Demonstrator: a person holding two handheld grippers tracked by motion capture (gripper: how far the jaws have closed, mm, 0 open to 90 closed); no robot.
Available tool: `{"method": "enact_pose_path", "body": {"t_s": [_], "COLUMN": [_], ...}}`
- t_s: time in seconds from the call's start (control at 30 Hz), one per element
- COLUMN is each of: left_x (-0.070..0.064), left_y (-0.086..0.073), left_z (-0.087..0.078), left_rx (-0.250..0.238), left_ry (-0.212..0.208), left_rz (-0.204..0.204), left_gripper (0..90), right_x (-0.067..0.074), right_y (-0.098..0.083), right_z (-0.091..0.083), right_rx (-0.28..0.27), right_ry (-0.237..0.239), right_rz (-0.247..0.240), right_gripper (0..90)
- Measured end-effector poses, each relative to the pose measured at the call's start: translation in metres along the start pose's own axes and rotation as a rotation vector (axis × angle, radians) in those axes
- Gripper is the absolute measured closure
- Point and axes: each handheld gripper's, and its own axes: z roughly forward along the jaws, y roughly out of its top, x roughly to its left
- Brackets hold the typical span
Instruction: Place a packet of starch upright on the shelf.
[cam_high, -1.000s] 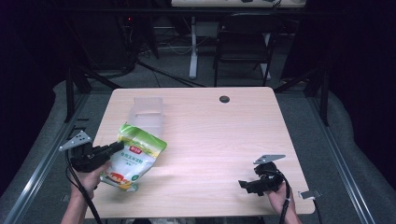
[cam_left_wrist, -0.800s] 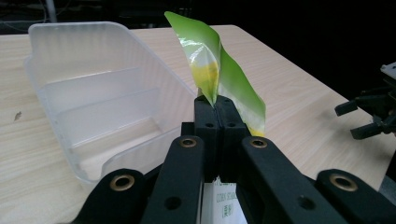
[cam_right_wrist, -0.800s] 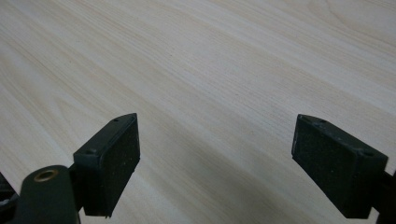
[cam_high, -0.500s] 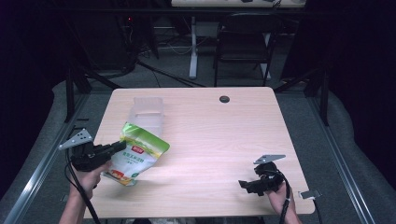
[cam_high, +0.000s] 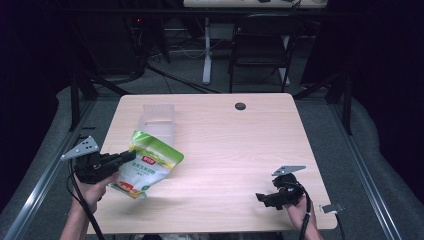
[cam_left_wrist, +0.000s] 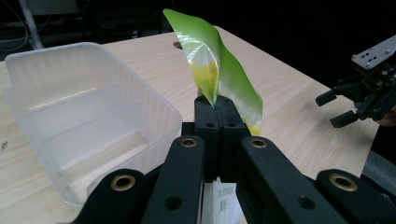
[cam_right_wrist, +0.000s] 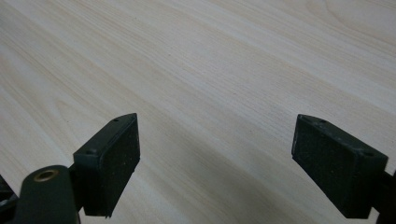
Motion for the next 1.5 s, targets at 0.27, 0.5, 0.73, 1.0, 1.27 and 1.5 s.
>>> {"method": "enact_pose_path", "body": {"t_s": [0.27,0.5,0.73,1.0,1.27,1.5], "left_x": [-0.001,-0.004,-0.002,0.003,0.011,0.014], "left_y": [0.009,0.02,0.031,0.043,0.055,0.065], "left_z": [-0.001,-0.004,-0.006,-0.008,-0.006,-0.008], "left_rx": [-0.014,-0.027,-0.042,-0.051,-0.071,-0.093], "left_ry": [0.008,0.016,0.028,0.053,0.08,0.095], "left_rz": [0.02,0.032,0.034,0.029,0.014,0.007], "left_gripper": [90.0,90.0,90.0,90.0,90.0,90.0], "right_x": [0.0,0.0,0.0,0.0,0.0,0.0], "right_y": [0.0,0.0,0.0,0.0,0.0,0.0], "right_z": [0.0,0.0,0.001,0.001,0.001,0.002], "right_rx": [-0.001,-0.005,-0.002,0.004,0.006,0.005], "right_ry": [-0.002,0.002,-0.002,-0.002,0.005,0.007], "right_rz": [0.001,0.005,0.004,0.0,-0.002,0.001], "right_gripper": [14.9,14.8,14.8,14.8,14.8,14.8]}}
